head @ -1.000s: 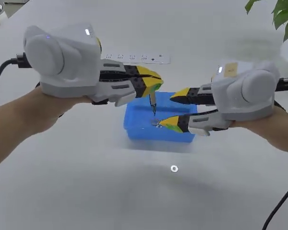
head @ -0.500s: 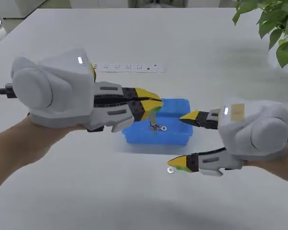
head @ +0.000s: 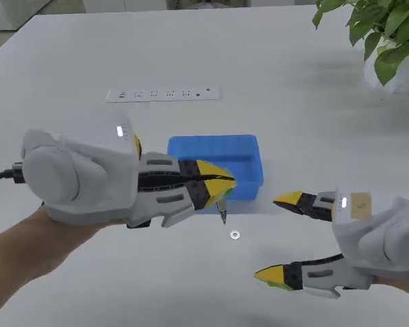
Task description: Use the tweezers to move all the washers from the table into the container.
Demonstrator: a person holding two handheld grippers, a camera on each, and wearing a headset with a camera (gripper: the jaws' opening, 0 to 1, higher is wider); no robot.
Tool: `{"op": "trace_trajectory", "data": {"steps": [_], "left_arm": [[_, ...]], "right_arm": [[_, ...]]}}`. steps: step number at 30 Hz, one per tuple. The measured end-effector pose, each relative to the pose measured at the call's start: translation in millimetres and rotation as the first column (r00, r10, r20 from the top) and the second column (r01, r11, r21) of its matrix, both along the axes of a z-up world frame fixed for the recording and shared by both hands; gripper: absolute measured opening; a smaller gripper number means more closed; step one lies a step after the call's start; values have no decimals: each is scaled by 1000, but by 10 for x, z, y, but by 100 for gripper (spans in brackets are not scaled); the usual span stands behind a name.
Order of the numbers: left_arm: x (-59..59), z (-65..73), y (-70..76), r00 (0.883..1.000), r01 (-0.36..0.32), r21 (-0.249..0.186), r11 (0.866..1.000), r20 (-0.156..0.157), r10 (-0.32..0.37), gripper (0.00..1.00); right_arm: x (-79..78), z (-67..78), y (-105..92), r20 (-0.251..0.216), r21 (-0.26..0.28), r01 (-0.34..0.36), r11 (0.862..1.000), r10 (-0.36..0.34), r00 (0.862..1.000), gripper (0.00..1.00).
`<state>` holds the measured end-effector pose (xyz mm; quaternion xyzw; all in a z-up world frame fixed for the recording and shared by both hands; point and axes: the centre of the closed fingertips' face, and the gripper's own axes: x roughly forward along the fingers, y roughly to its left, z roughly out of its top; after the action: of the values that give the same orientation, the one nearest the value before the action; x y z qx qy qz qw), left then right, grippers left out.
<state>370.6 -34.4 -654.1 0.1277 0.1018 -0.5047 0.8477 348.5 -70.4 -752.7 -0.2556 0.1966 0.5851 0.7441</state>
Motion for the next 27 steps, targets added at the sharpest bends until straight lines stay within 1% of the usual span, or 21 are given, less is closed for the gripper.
{"op": "trace_trajectory", "data": {"steps": [2,3,4,5,7,9,11,14,17,20,23,24,25,27], "left_arm": [[4,-66,-10,1000,-7,-3,1000,-12,7,4],[13,-139,-24,1000,-16,0,1000,-21,16,4],[19,-165,-31,1000,-22,3,1000,-19,22,4],[45,-185,-29,999,-34,8,999,-4,34,4],[69,-195,-37,999,-44,-5,999,-15,44,4],[105,-188,-43,998,-53,-32,998,-31,52,4],[151,-201,-31,998,-58,-31,998,-36,57,4],[167,-210,-58,998,-50,-40,998,-48,49,4],[145,-235,-97,998,-30,-41,999,-55,28,4],[83,-263,-136,998,4,-37,999,-58,-6,4],[65,-286,-136,999,16,-25,1000,-51,-17,4],[71,-284,-133,999,16,-26,1000,-47,-17,4],[77,-272,-137,999,14,-38,999,-50,-16,4],[83,-255,-156,999,17,-46,999,-47,-19,4]], "right_arm": [[-40,-28,-19,-4,-8,-6,1000,6,1000,74],[-87,-70,-50,-1,-25,-17,1000,17,1000,75],[-104,-83,-61,-3,-27,-18,999,18,1000,76],[-120,-95,-71,-7,-28,-18,999,18,1000,77],[-153,-107,-69,-36,-6,-2,1000,2,999,78],[-160,-123,-58,-51,12,10,1000,-9,999,78],[-156,-160,-55,-58,8,13,1000,-12,998,79],[-150,-185,-55,-68,11,16,1000,-15,998,81],[-148,-204,-49,-86,20,24,1000,-22,996,84],[-174,-207,-24,-109,38,30,999,-26,994,88],[-189,-192,-14,-111,50,33,998,-27,993,90],[-195,-196,-15,-112,49,32,998,-26,993,90],[-206,-208,-17,-117,49,31,998,-25,993,90],[-220,-221,-20,-121,47,31,998,-25,992,90]]}}
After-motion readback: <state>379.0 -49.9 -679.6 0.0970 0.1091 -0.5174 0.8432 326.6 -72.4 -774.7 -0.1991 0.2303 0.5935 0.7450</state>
